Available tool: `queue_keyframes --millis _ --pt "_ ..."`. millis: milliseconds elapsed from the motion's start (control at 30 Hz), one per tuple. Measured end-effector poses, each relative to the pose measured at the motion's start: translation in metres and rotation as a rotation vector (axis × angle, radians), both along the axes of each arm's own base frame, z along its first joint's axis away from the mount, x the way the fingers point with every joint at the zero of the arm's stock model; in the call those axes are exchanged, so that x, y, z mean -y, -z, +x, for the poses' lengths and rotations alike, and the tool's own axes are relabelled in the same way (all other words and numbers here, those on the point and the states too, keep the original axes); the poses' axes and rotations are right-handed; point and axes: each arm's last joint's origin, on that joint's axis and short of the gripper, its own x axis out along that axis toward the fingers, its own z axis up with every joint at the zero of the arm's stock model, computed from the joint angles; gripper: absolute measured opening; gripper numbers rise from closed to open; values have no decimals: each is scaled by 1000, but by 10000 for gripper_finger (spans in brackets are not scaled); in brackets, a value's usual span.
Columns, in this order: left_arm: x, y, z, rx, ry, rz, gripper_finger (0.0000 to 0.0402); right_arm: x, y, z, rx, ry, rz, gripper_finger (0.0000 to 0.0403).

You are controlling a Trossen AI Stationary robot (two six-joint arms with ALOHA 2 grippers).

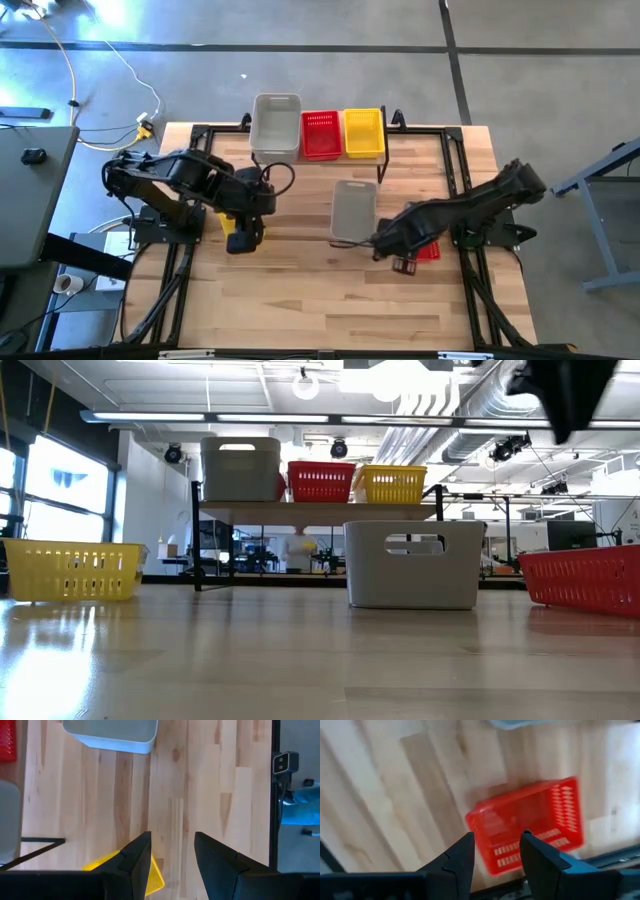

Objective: Stack baskets on shelf by color
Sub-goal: Stack the red bin on top of the red bins on the shelf

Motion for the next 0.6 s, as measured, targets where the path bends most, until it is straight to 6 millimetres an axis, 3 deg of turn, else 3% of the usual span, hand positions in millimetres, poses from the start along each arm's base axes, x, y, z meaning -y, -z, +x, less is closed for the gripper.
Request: queue_keyframes --millis 333,600 --pt "10 0 -2 2 -20 -20 140 -11 29 -48 54 -115 121 142" --pt "16 0 -3 16 -17 41 140 -21 66 -65 27 -183 101 142"
